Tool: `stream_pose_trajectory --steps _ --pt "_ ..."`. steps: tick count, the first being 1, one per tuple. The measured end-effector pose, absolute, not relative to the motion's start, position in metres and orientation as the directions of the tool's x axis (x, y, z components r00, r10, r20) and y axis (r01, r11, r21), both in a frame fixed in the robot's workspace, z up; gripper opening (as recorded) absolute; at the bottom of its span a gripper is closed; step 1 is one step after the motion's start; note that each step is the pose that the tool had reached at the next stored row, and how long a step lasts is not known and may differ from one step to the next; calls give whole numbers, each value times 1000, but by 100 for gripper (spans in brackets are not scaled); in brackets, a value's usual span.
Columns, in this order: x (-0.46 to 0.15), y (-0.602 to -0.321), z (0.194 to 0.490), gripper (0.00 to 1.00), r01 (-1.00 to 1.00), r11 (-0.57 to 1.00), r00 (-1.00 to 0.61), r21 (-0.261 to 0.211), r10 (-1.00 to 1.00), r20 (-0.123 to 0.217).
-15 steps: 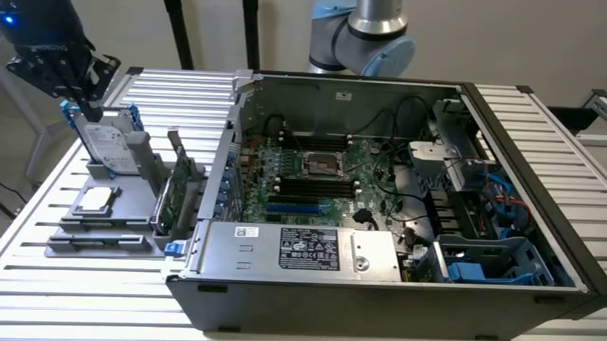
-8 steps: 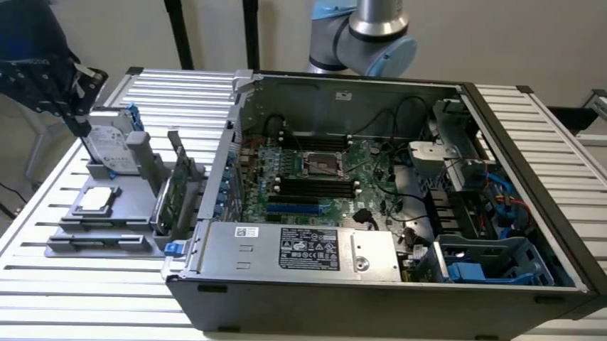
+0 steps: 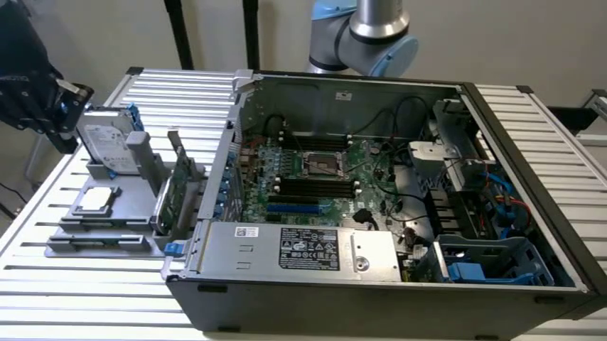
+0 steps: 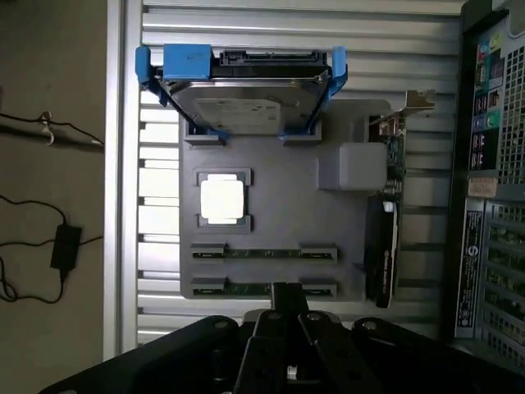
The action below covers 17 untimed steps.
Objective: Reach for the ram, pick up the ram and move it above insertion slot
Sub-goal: 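Reach for the ram, then pick up the ram and move it above insertion slot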
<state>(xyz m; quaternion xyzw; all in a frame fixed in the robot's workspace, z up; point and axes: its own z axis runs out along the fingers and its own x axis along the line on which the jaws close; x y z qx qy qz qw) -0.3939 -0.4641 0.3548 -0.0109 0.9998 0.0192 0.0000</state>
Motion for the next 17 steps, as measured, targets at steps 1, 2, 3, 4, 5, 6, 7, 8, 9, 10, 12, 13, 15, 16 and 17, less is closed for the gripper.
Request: stream_pose_trajectory --steps 1,2,3,4,5,6,7,8,9,10,12,13,15,16,17 --pt "-394 -467 355 11 -23 999 -1000 38 -23 0" --pt "-395 -470 354 11 -23 999 -1000 38 -23 0" --pt "-395 -474 354 11 -25 999 -1000 38 -25 0" --pt "-395 -476 354 11 -27 999 -1000 38 -27 -1" --pt "-395 -476 354 11 -33 999 -999 38 -33 0" --pt "-396 -476 354 11 -46 998 -999 38 -46 0" --pt "-396 -476 354 11 -64 997 -998 38 -64 0" --pt "-396 -476 354 11 -82 996 -997 38 -82 0" --pt "-396 -476 354 11 -100 994 -995 38 -100 0" --pt "-396 -476 354 11 -118 992 -993 38 -118 0" --pt "-396 -476 354 11 -155 987 -988 39 -155 -1" --pt "-396 -476 354 11 -173 984 -985 38 -173 -1" --pt "-396 -476 354 11 -208 977 -978 38 -208 -1" --pt "-396 -476 354 11 -226 973 -974 38 -226 0" --pt "-396 -476 354 11 -244 969 -970 38 -244 -1"
